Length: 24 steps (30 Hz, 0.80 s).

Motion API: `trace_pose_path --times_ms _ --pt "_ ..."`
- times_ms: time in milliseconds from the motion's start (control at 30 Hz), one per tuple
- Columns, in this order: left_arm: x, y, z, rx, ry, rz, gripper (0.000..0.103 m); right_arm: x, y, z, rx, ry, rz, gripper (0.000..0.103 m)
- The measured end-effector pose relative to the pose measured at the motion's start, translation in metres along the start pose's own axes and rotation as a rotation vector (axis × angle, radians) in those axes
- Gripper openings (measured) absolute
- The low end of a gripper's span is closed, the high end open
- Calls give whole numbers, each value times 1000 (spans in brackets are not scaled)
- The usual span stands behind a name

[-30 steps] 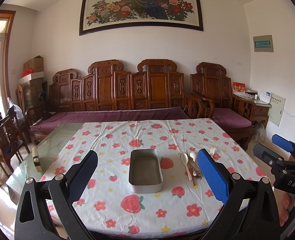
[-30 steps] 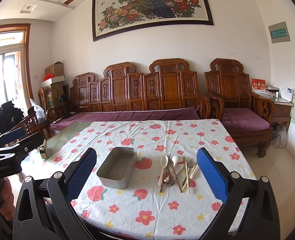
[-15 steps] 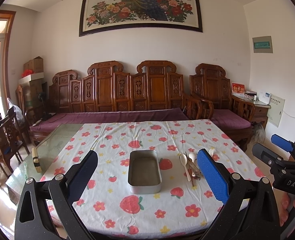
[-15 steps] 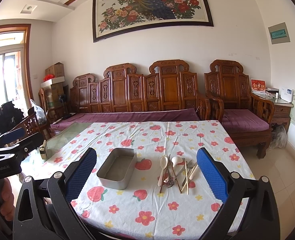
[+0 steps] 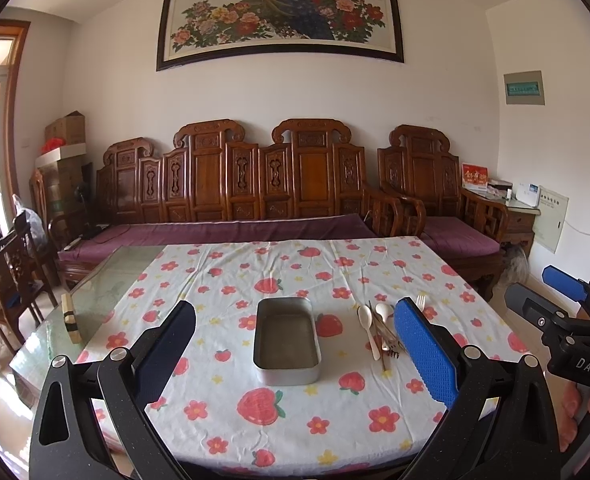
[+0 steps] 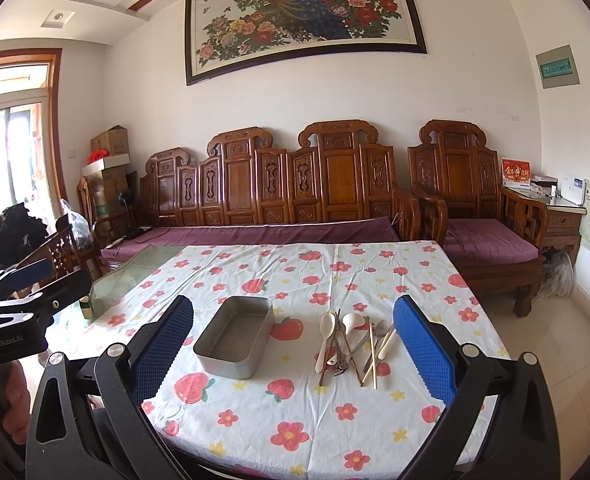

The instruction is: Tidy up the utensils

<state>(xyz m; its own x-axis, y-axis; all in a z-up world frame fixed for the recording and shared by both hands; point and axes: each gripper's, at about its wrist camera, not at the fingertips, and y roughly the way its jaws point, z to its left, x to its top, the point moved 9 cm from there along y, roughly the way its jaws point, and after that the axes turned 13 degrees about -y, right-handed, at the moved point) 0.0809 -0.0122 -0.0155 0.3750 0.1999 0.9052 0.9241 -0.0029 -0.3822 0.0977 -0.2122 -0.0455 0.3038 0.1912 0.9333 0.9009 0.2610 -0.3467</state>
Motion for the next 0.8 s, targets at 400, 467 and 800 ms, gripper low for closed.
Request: trace_pose_path --times_ms 400,467,800 --pt "-1 0 0 -1 1 -3 97 0 0 0 0 -1 0 100" --pt "-2 0 2 -2 0 -2 97 0 0 0 0 -2 1 100" --pt "-13 7 5 -6 3 6 97 -3 -3 -9 -1 -3 14 100"
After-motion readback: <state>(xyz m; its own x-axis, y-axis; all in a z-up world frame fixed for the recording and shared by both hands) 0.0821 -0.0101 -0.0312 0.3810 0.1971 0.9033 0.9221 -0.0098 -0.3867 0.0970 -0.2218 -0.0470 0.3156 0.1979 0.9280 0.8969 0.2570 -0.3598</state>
